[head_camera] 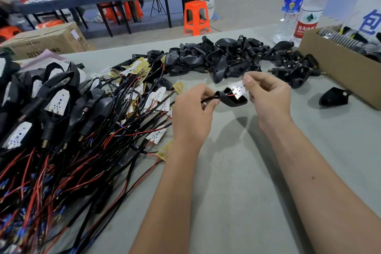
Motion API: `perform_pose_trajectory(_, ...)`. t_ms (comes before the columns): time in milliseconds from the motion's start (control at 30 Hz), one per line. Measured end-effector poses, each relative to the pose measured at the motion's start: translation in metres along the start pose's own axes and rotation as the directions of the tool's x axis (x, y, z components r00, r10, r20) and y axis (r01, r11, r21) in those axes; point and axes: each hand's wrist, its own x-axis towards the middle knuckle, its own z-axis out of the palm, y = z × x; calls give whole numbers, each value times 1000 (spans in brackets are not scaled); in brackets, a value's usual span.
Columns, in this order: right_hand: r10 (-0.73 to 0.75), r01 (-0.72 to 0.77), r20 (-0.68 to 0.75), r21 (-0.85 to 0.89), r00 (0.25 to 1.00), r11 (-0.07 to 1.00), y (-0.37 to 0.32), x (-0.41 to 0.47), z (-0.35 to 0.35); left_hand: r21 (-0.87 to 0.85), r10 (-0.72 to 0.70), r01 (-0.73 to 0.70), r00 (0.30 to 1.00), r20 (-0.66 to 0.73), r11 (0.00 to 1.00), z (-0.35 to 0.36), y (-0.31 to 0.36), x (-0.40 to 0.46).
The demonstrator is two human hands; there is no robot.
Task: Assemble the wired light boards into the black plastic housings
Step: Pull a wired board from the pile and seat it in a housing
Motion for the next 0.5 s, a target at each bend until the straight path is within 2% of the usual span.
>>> perform_pose_trajectory(67, 35, -36, -12, -20, 999, 999, 2, 0, 1, 6, 10, -10, 1000, 1, 1000, 0, 0, 0)
perform_pose_trajectory(267, 179, -185, -90, -76, 980, 980, 10, 1, -2, 14, -69, 68, 985, 160, 998, -4, -9, 0)
perform_pose_trajectory(400, 213, -210, -16, -264, 977, 942, 12, 5, -6, 77, -119, 104, 966, 230, 992, -11, -11, 0)
perform_pose_trajectory(500, 143, -95, 60, -497, 988, 863, 9, 7, -9, 83, -163, 143, 931, 326, 986, -16, -10, 0)
